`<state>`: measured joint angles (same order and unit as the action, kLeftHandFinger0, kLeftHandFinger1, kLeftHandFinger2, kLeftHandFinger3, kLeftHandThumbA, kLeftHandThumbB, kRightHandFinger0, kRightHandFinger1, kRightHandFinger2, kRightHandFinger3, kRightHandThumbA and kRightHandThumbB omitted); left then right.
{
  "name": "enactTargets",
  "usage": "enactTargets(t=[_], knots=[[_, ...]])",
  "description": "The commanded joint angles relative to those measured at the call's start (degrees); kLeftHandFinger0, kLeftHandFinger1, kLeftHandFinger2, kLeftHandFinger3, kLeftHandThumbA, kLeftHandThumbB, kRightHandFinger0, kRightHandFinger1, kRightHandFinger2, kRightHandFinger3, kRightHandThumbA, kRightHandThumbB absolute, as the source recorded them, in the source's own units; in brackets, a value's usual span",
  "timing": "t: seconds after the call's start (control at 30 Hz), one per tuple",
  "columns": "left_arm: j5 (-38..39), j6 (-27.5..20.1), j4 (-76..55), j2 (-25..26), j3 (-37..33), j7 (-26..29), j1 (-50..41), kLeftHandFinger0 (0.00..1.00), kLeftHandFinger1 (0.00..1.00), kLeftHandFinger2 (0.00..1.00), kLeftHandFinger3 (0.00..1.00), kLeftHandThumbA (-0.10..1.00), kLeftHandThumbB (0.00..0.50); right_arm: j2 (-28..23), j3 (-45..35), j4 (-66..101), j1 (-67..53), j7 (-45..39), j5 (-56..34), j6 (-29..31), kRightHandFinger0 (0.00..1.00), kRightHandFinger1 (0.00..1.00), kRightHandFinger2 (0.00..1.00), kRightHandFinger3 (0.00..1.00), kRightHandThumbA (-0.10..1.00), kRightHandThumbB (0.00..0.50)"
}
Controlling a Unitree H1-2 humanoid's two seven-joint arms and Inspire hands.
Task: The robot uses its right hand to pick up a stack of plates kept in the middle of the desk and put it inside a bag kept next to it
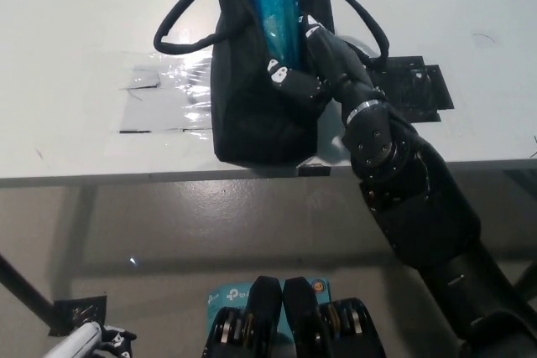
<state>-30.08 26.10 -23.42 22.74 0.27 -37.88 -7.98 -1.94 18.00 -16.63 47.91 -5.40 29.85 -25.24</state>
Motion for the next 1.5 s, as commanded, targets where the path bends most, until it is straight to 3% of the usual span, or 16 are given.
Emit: enactTargets(t=[0.0, 0.17, 0.7, 0.73, 0.77, 0.8, 0.87, 1.0, 1.03, 1.07, 1.1, 1.17, 1.3, 1.4, 1.43, 1.47], knots=[[0.5, 0.8, -1.1, 1.4, 0.3, 0.0, -0.8, 0.72, 0.74, 0.8, 0.93, -0.1, 0.0, 1.0, -3.7, 7.3, 3.1, -10.2, 19.0, -1.7, 1.0, 1.0, 1.0, 1.0, 0.9, 0.5], [0.5, 0.8, -1.1, 1.4, 0.5, 0.1, -1.5, 0.73, 0.75, 0.8, 0.91, -0.1, 0.0, 0.8, -7.7, 14.0, 5.1, -14.9, 22.5, -1.7, 1.0, 1.0, 1.0, 1.0, 0.99, 0.5], [1.0, 0.8, -0.7, 2.0, -0.2, 1.4, -1.8, 0.7, 0.7, 0.74, 0.84, -0.1, 0.0, 0.1, -27.4, 35.9, 13.0, -38.4, 27.4, -1.7, 1.0, 1.0, 1.0, 1.0, 1.0, 0.5], [1.0, 0.8, -0.5, 2.0, -0.2, 1.5, -1.8, 0.7, 0.7, 0.74, 0.84, -0.1, 0.0, 0.1, -29.9, 40.3, 8.8, -40.1, 23.1, -1.7, 1.0, 1.0, 1.0, 1.0, 0.96, 0.446], [0.8, 0.8, -0.4, 1.9, -0.2, 1.6, -1.8, 0.7, 0.7, 0.74, 0.85, -0.1, 0.0, -0.3, -33.9, 48.5, -0.5, -41.9, 14.8, -1.7, 1.0, 1.0, 1.0, 1.0, 0.87, 0.447], [0.8, 0.8, -0.4, 1.9, -0.2, 1.6, -1.8, 0.7, 0.71, 0.74, 0.85, -0.1, 0.0, -0.1, -34.2, 48.9, -0.8, -42.3, 14.9, -1.7, 1.0, 1.0, 1.0, 1.0, 0.86, 0.447], [1.2, 0.5, -0.2, 2.0, -0.6, 1.9, -1.9, 0.7, 0.71, 0.75, 0.86, -0.1, 0.0, -0.9, -36.6, 53.1, -13.0, -37.4, 4.2, -1.7, 1.0, 1.0, 1.0, 1.0, 0.63, 0.316], [1.5, 0.4, -0.1, 2.0, -0.4, 2.1, -2.2, 0.7, 0.71, 0.76, 0.87, -0.1, 0.0, -1.8, -36.2, 54.5, -18.7, -34.0, 0.1, -1.7, 1.0, 1.0, 1.0, 1.0, 0.61, 0.298], [0.9, 0.8, -0.5, 2.0, -0.2, 1.9, -2.0, 0.7, 0.71, 0.75, 0.86, -0.1, 0.001, 0.8, -38.5, 50.5, -33.3, -25.5, -6.4, 7.5, 1.0, 1.0, 1.0, 1.0, 0.52, 0.264], [0.9, 0.8, -0.5, 2.0, -0.2, 1.9, -2.0, 0.7, 0.71, 0.75, 0.85, -0.1, 0.0, 1.0, -38.6, 50.1, -34.9, -24.4, -7.3, 8.5, 1.0, 1.0, 1.0, 1.0, 0.51, 0.264], [0.5, 0.8, -0.8, 2.0, -0.4, 1.9, -2.0, 0.69, 0.7, 0.74, 0.84, -0.1, 0.0, 3.3, -40.1, 45.6, -39.7, -20.8, -8.9, 13.3, 0.91, 1.0, 1.0, 1.0, 0.48, 0.284], [0.5, 0.8, -0.8, 2.0, -0.4, 1.9, -2.0, 0.69, 0.7, 0.74, 0.84, -0.1, 0.0, 3.2, -40.0, 45.1, -40.6, -19.9, -9.6, 14.1, 0.89, 1.0, 1.0, 1.0, 0.48, 0.285], [1.0, 0.8, -0.6, 1.9, -0.3, 2.3, -1.9, 0.68, 0.7, 0.74, 0.86, -0.1, 0.0, 3.1, -41.1, 28.7, -48.6, -12.7, -12.2, 31.3, 0.9, 1.0, 1.0, 1.0, 0.47, 0.273], [1.0, 0.8, -0.6, 1.9, -0.3, 2.3, -1.9, 0.69, 0.7, 0.74, 0.86, -0.1, 0.0, 2.8, -40.7, 28.4, -48.8, -12.2, -12.5, 31.9, 0.9, 1.0, 1.0, 1.0, 0.47, 0.273], [1.5, 0.8, -0.8, 2.1, 0.3, 1.7, -1.4, 0.67, 0.7, 0.75, 0.87, -0.1, 0.0, 3.0, -42.1, 18.9, -50.6, -9.4, -14.5, 40.3, 0.81, 0.96, 1.0, 1.0, 0.46, 0.288], [1.5, 0.8, -0.7, 2.1, 0.3, 1.6, -1.3, 0.67, 0.7, 0.75, 0.87, -0.1, 0.0, 2.9, -42.1, 18.1, -50.7, -9.2, -14.8, 41.1, 0.8, 0.95, 1.0, 1.0, 0.44, 0.295]])
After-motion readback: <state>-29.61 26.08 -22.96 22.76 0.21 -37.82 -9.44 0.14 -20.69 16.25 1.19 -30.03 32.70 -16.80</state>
